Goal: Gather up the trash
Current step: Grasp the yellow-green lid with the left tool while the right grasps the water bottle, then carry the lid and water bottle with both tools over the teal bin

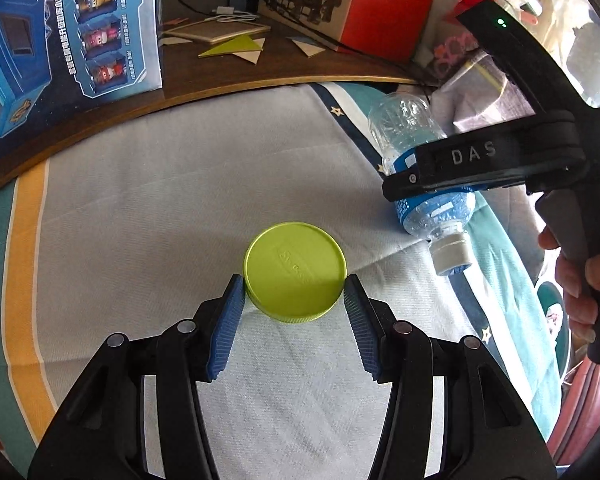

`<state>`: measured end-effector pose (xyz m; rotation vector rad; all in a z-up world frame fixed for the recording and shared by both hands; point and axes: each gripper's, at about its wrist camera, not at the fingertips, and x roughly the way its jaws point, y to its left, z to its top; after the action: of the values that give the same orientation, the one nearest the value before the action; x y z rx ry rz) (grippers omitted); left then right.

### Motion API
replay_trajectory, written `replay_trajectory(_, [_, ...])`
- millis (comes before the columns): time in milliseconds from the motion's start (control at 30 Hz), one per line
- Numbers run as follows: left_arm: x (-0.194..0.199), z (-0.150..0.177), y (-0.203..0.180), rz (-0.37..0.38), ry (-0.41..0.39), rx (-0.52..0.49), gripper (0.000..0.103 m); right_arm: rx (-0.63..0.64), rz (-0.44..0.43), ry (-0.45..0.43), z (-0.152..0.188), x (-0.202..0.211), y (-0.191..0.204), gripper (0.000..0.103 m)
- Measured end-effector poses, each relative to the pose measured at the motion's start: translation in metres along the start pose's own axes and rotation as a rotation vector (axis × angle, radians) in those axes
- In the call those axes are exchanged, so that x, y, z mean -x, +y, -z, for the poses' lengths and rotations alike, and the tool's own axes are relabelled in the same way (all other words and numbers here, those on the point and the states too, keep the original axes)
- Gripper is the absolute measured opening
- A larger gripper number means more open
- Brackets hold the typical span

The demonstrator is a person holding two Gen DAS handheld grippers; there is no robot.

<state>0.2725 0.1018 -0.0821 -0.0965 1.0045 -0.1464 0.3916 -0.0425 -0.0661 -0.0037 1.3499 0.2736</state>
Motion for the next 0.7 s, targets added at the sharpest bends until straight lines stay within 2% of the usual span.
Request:
replay_trajectory(167, [0.015,0.005,-0.018,0.004,-0.011,-0.023,0.052,-0.019,-0.056,-0.025,0.023,0.024,-0.013,0.067])
replay_trajectory(400, [0.046,0.023,-0.057,0.028,-0.026,-0.083,0.052,-0.046,-0.134,-0.067,0.076,0.073,-0.039,0.067])
replay_trajectory(700, [0.081,0.051,-0.126,0.079,-0.033,-0.153,0.052,-0.147,-0.167,-0.128,0.168,0.119,-0.115,0.067])
